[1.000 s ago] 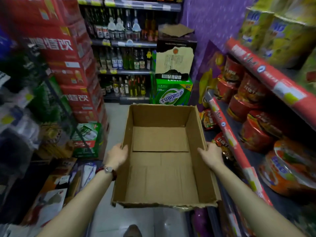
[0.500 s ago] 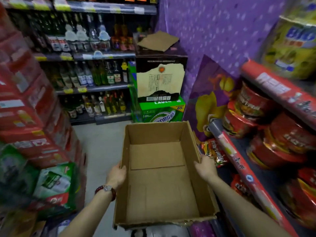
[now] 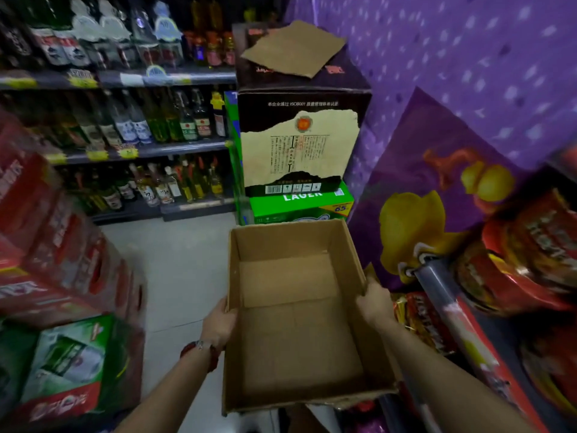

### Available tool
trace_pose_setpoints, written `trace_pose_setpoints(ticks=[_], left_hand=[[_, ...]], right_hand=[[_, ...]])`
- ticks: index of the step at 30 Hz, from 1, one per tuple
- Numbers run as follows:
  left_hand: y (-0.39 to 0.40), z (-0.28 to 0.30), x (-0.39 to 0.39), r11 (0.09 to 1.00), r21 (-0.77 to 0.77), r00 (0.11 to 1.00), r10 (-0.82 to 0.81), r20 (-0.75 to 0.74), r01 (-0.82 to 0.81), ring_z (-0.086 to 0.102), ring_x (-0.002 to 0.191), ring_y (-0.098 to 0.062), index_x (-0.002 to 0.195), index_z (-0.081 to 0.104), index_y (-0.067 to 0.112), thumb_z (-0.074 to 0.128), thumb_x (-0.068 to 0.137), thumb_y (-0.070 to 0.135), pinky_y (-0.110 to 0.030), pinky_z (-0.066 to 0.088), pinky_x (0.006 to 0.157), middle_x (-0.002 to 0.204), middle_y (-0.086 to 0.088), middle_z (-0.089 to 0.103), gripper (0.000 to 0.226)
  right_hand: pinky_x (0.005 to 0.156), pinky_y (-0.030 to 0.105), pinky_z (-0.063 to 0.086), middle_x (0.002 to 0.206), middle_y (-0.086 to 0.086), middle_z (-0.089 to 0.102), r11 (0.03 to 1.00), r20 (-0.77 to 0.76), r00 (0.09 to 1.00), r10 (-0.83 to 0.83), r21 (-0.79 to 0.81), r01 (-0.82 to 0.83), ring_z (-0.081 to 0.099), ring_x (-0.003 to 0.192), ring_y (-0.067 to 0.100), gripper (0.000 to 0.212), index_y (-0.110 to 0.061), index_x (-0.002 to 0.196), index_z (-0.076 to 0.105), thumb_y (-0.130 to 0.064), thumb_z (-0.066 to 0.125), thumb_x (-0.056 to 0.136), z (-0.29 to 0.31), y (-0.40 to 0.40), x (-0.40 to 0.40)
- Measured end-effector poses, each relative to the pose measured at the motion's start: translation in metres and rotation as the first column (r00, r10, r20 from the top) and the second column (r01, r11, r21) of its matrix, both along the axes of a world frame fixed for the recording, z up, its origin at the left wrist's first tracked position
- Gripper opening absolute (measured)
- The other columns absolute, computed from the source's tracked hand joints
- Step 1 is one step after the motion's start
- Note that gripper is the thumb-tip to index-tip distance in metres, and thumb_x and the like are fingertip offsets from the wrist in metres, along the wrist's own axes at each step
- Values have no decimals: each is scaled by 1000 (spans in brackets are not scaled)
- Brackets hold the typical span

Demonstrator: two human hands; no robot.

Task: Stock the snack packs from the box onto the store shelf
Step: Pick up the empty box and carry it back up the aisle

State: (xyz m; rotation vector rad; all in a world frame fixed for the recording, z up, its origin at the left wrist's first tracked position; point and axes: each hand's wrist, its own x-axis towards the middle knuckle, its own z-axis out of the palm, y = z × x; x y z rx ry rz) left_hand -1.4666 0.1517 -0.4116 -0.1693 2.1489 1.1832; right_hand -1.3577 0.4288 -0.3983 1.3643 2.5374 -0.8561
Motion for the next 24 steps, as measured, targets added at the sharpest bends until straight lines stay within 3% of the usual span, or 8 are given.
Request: trace_pose_setpoints(ticks=[7, 14, 20, 24], left_hand=[[21, -42, -13, 999, 20, 997, -39, 74, 37, 56, 114, -34, 143, 31, 31, 46, 96, 43, -50, 50, 94, 136, -10, 53, 51], [37, -51, -21, 991, -29, 984, -126, 126, 130, 60, 99, -33, 139, 24, 27, 43, 96, 45, -35, 52, 62, 128, -12, 55, 51], [38, -40, -21, 988, -99, 986, -103, 132, 116, 56, 112, -37, 143, 23, 20, 46, 96, 41, -42, 53, 71, 138, -15, 48, 56], [27, -23, -25, 983, -157, 996, -87, 35, 91, 54, 118, -34, 140, 37, 11, 53, 93, 40, -45, 48, 97, 137, -14, 52, 58]], right_hand=[[90, 43, 52, 120, 21, 62, 999, -16, 1000, -19, -25, 19, 62, 108, 39, 53, -12, 136, 35, 0, 52, 88, -40, 23, -8], [86, 46, 54, 118, 22, 61, 1000, 4, 1000, 19, -14, -19, 61, 104, 40, 58, -13, 140, 27, -1, 50, 88, -48, 44, -21], [89, 45, 51, 127, 22, 54, 998, 35, 998, 57, -24, -56, 56, 114, 39, 60, -8, 142, 25, -2, 51, 88, -43, 45, -23], [97, 47, 47, 134, 18, 46, 997, 38, 997, 68, 21, -68, 48, 122, 37, 58, -8, 138, 31, -9, 56, 87, -28, 37, -25]])
